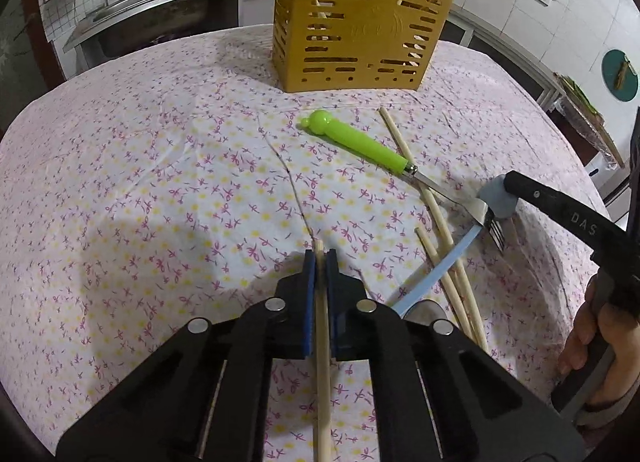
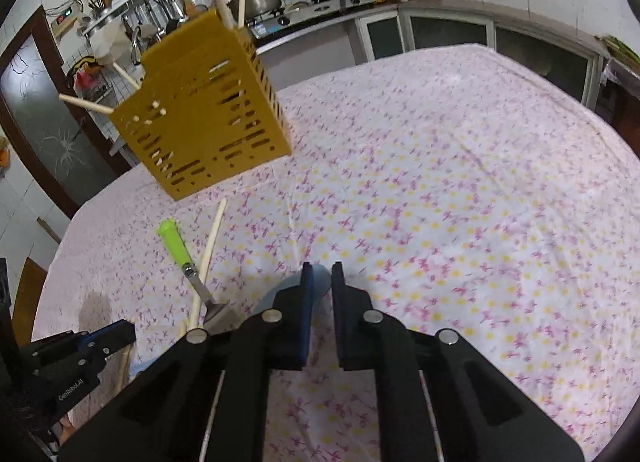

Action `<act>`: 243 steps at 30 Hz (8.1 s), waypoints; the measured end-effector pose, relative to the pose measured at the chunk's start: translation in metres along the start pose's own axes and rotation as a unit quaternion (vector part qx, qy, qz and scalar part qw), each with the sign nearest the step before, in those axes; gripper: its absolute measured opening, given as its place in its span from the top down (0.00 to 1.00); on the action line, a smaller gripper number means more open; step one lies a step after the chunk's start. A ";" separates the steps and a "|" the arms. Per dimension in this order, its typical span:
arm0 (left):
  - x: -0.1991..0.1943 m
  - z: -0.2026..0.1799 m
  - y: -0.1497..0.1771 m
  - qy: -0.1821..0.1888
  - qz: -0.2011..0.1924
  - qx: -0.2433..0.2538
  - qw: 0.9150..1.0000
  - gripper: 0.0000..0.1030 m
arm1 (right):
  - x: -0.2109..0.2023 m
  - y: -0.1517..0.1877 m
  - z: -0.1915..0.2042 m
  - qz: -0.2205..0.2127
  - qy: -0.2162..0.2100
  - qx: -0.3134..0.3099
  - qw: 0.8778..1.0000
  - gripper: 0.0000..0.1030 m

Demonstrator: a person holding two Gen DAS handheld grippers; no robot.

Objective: Organize utensils
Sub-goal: 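Grasp a wooden chopstick with the left tool while the right tool grasps the blue spoon, then lift the chopstick and blue spoon and carry both toward the yellow holder, then lower the chopstick and blue spoon into the holder and open both tools, then move both open tools back down toward the remaining utensils, then close the right tool on the green-handled fork while the left tool approaches the metal spoon, then close the left tool on the metal spoon handle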

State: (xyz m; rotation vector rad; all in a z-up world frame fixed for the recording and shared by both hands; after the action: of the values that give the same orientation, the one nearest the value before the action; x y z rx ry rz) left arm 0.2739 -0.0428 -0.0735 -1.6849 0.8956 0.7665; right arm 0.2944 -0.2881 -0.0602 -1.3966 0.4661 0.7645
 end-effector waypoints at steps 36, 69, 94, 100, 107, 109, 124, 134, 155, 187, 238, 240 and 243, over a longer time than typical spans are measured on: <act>-0.125 0.012 -0.048 0.072 -0.150 -0.030 0.986 0.96 | -0.139 -0.059 0.008 -0.167 0.076 -0.097 0.978 0.97; -0.230 -0.067 -0.178 0.090 -0.323 0.025 0.942 0.96 | -0.186 -0.223 0.045 -0.267 0.106 -0.149 0.946 0.97; -0.096 -0.055 -0.232 0.069 -0.281 0.020 0.957 0.96 | -0.038 -0.248 0.054 -0.190 0.132 -0.186 0.955 0.97; -0.070 -0.049 -0.222 0.060 -0.258 0.027 0.964 0.96 | -0.012 -0.232 0.057 -0.166 0.123 -0.199 0.958 0.97; -0.075 -0.037 -0.217 0.053 -0.254 0.017 0.966 0.95 | 0.007 -0.221 0.054 -0.134 0.083 -0.191 0.969 0.97; -0.085 -0.034 -0.214 0.051 -0.259 0.014 0.964 0.92 | 0.002 -0.219 0.052 -0.135 0.073 -0.184 0.971 0.96; -0.146 0.015 -0.129 0.043 -0.251 -0.015 0.967 0.05 | -0.075 -0.149 0.026 -0.158 0.064 -0.137 0.976 0.23; -0.119 0.042 -0.066 0.032 -0.203 -0.021 0.978 0.05 | -0.085 -0.068 0.026 -0.148 0.089 -0.147 0.974 0.07; -0.050 0.064 -0.003 -0.003 -0.082 -0.042 0.996 0.05 | -0.037 0.011 0.051 -0.013 0.041 -0.167 0.985 0.25; -0.061 0.048 0.021 0.020 -0.070 -0.034 0.997 0.05 | -0.029 0.030 0.067 0.008 -0.081 -0.157 0.984 0.87; -0.033 -0.025 0.055 0.051 -0.010 0.050 0.997 0.64 | -0.069 0.043 0.013 -0.035 -0.058 -0.142 0.988 0.99; -0.029 -0.027 0.056 0.051 -0.005 0.054 0.997 0.68 | -0.067 0.044 0.014 -0.030 -0.058 -0.143 0.987 0.99; -0.025 -0.028 0.055 0.047 -0.005 0.056 0.997 0.72 | -0.066 0.044 0.014 -0.027 -0.058 -0.144 0.987 0.98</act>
State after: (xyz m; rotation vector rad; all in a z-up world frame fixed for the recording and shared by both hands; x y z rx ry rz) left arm 0.2163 -0.0749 -0.0720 -1.6351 0.9768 0.6226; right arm 0.2159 -0.2883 -0.0428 -1.6156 0.2312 0.8906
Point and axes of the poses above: each gripper's, at about its wrist camera, not at the fingertips, and x roughly the way its jaws point, z to its left, y to its underside, the point moved 1 cm from there along x, roughly the way its jaws point, and after that the axes turned 14 degrees about -x, right-handed, at the moved point
